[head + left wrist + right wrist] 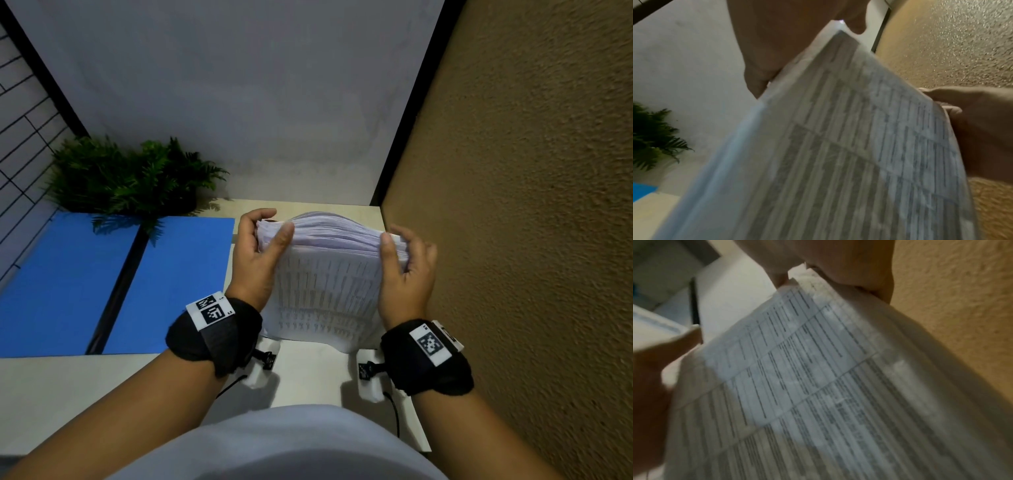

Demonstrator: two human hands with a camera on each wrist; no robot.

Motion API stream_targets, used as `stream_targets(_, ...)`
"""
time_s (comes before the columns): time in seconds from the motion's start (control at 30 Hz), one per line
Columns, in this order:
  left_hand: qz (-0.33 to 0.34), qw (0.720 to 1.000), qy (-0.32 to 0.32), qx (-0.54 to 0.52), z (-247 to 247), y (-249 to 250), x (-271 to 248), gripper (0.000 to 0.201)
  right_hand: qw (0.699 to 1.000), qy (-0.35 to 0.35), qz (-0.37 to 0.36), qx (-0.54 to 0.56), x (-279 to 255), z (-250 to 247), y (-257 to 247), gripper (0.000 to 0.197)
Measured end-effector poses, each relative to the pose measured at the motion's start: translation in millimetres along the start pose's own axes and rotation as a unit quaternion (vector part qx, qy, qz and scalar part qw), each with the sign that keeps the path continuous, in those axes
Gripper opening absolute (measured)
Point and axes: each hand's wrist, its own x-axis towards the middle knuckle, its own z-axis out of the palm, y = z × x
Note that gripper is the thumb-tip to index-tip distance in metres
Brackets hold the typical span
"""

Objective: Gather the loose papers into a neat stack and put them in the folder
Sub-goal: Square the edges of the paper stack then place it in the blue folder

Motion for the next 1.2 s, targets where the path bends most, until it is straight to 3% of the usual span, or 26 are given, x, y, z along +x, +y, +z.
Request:
stream_targets(0.07, -0.011, 0.999, -0.034, -0.016, -4, -7, -1, 0.085, 1.0, 0.01, -0.027, 0.002, 3, 0, 0, 0.031)
stream_targets(0.13, -0.018, 0.998, -0.058, -0.01, -7, -13, -2, 0.105, 0.997, -0.026, -0.077, -0.005, 1, 1, 1, 0.023)
stream_targets(0.2, -0.026, 0.997, -0.074, -0.008, -9, -16, -2, 0.114, 0.997, -0.023, -0.07, 0.003, 0, 1, 4, 0.017)
stream_targets(0.3, -0.04, 0.995, -0.093, -0.007, -11, -21, 0, 0.119, 1.0, 0.008, -0.003, 0.026, 5, -1, 9, 0.019)
stream_targets(0.4, -0.049, 0.994, -0.098, 0.006, -11, -26, 1, 0.122, 0.997, -0.041, -0.063, 0.023, 1, 0, 8, 0.023)
stream_targets(0.43, -0.05, 0.994, -0.097, 0.006, -11, -26, 1, 0.122, 0.996, -0.047, -0.073, 0.029, 2, 0, 10, 0.024)
stream_targets(0.53, -0.063, 0.993, -0.099, 0.005, -11, -27, -1, 0.119, 0.999, 0.003, -0.011, 0.052, 9, -2, 10, 0.016)
stream_targets(0.6, -0.068, 0.992, -0.103, 0.015, -10, -29, -2, 0.114, 0.999, -0.016, -0.012, 0.05, 10, -3, 8, 0.018)
stream_targets(0.7, -0.078, 0.993, -0.093, 0.018, -9, -32, 1, 0.1, 0.994, -0.094, -0.024, 0.05, 4, -2, 10, 0.049)
stream_targets(0.77, -0.092, 0.992, -0.084, 0.0, -11, -33, 3, 0.094, 0.991, -0.058, 0.059, 0.105, 4, -4, 18, 0.083)
stream_targets(0.83, -0.106, 0.991, -0.086, -0.006, -13, -34, 4, 0.093, 0.978, -0.07, 0.131, 0.147, 6, -6, 25, 0.099)
stream_targets(0.93, -0.116, 0.987, -0.11, -0.014, -12, -35, 1, 0.089, 0.963, -0.158, 0.15, 0.159, 1, -4, 28, 0.101)
stream_targets(1.03, -0.136, 0.985, -0.109, -0.012, -11, -33, -1, 0.079, 0.96, -0.134, 0.183, 0.164, 6, -7, 38, 0.1)
stream_targets(1.2, -0.191, 0.975, -0.11, 0.03, -7, -35, 2, 0.054, 0.929, -0.224, 0.264, 0.131, 21, -3, 50, 0.065)
